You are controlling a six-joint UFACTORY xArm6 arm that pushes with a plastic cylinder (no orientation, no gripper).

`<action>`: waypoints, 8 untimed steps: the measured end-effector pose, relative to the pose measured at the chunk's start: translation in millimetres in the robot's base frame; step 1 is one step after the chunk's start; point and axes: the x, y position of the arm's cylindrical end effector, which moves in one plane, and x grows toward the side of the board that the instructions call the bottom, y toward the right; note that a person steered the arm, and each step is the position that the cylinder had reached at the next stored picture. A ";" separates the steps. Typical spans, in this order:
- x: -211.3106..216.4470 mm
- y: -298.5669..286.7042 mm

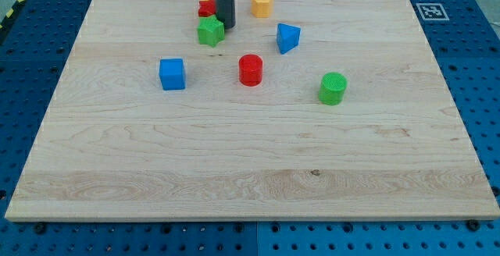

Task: Move the blue triangle diagonally to the bottom right of the yellow hexagon

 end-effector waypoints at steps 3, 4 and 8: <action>44.7 0.0; 44.7 0.3; 9.7 53.3</action>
